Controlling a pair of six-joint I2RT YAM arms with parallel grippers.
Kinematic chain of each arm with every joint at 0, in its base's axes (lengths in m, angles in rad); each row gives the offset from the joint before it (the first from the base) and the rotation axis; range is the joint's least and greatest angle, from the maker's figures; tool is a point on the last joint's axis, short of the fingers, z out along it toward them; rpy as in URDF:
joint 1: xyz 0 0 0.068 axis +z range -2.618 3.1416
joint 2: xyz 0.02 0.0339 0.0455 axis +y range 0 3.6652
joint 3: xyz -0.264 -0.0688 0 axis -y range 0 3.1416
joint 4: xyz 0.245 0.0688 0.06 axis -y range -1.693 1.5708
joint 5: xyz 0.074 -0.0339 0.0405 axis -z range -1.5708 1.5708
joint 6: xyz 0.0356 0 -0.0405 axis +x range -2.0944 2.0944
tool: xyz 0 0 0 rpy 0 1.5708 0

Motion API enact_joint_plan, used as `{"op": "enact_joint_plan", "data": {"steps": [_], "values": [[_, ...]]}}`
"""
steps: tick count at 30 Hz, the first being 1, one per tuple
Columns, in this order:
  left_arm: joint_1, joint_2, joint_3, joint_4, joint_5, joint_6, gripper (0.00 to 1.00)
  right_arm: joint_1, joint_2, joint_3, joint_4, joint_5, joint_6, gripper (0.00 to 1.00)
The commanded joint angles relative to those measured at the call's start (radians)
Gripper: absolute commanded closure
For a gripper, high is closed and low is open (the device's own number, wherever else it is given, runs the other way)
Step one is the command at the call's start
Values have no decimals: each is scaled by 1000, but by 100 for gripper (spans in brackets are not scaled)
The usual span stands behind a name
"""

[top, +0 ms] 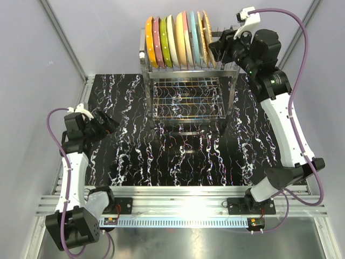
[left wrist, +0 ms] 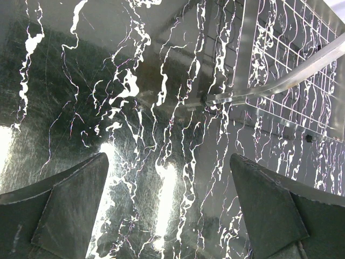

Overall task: Load the plates into the dish rack
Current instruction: Insert the plate into the dish rack

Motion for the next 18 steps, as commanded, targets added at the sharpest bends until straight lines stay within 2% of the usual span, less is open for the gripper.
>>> {"op": "enact_joint_plan", "data": {"steps": [1,6,13,15,17,18], "values": [[-5,-27,-5,34,4,6,1,4,-56,-10,51,-31,10,48],[-6,-36,-3,29,-5,9,1,4,-119,-48,43,-35,15,44],[-6,-57,2,26,-12,15,1,4,-264,-212,28,-42,56,36],[-6,-68,0,34,1,12,1,3,-306,-241,-27,-31,70,28],[-6,-88,-1,41,12,12,1,3,-370,-330,-67,44,99,21],[-6,-97,0,41,8,12,1,3,-402,-379,-61,69,108,14]]}}
